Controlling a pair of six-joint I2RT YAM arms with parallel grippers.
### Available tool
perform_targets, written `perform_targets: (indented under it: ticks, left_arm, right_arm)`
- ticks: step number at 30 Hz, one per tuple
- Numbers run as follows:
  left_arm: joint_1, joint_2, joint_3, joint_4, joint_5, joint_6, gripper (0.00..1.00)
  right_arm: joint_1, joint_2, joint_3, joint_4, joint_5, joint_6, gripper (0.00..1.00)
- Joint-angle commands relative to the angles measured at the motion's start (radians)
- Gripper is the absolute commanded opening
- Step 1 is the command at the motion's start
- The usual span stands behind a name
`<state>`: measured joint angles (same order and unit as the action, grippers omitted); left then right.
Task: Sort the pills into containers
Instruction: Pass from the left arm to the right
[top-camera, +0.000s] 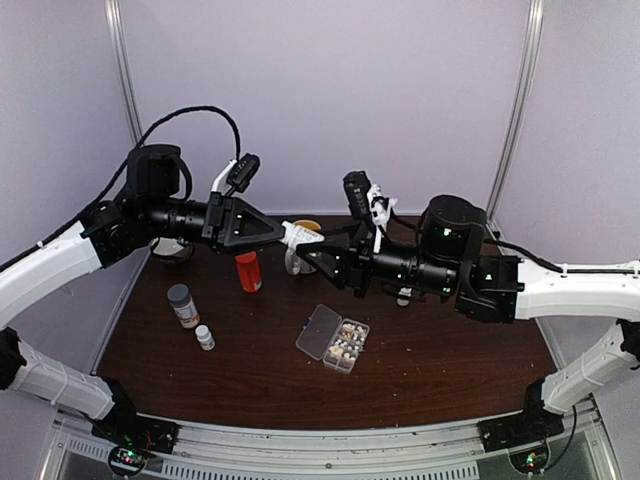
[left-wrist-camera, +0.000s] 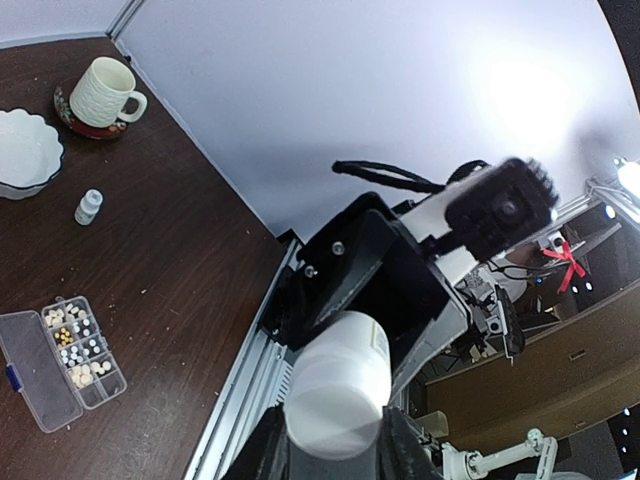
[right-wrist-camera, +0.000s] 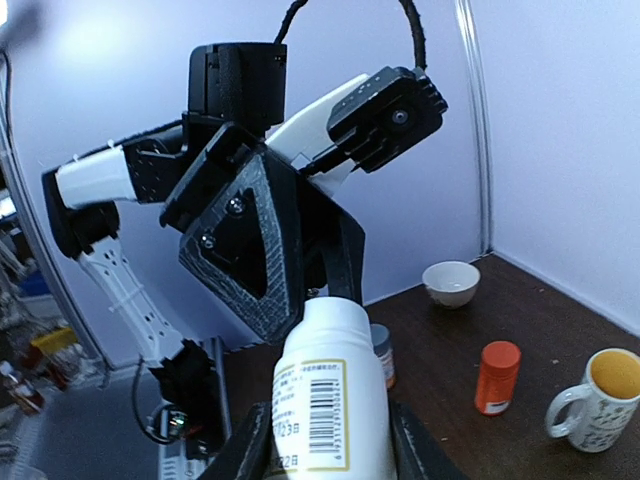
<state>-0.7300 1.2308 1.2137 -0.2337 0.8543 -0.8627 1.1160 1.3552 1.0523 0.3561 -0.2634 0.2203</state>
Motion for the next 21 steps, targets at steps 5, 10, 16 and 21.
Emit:
perform_targets:
  ticks: [5,10,16,21]
  left_arm:
    - [-0.008,0.046,0.077,-0.101,0.024,-0.036,0.11]
    - [-0.008,0.066,0.1,-0.167,0.012,-0.052,0.11]
    - [-0.008,0.066,0.103,-0.128,0.016,-0.067,0.21]
    - [-0.003,0.048,0.13,-0.127,-0.04,-0.011,0.88]
  right_arm:
    - [0.08,0.0,0.027,-0.079,0.32,-0.619,0.22]
    - [0.108,0.007,-0.002,0.007,0.441,-0.892,0.2]
    - [0.135,-0.007,-0.098,0.198,0.526,-1.018,0.16]
    - [0.133,-0.039,-0.063,0.054,0.444,-0.86,0.16]
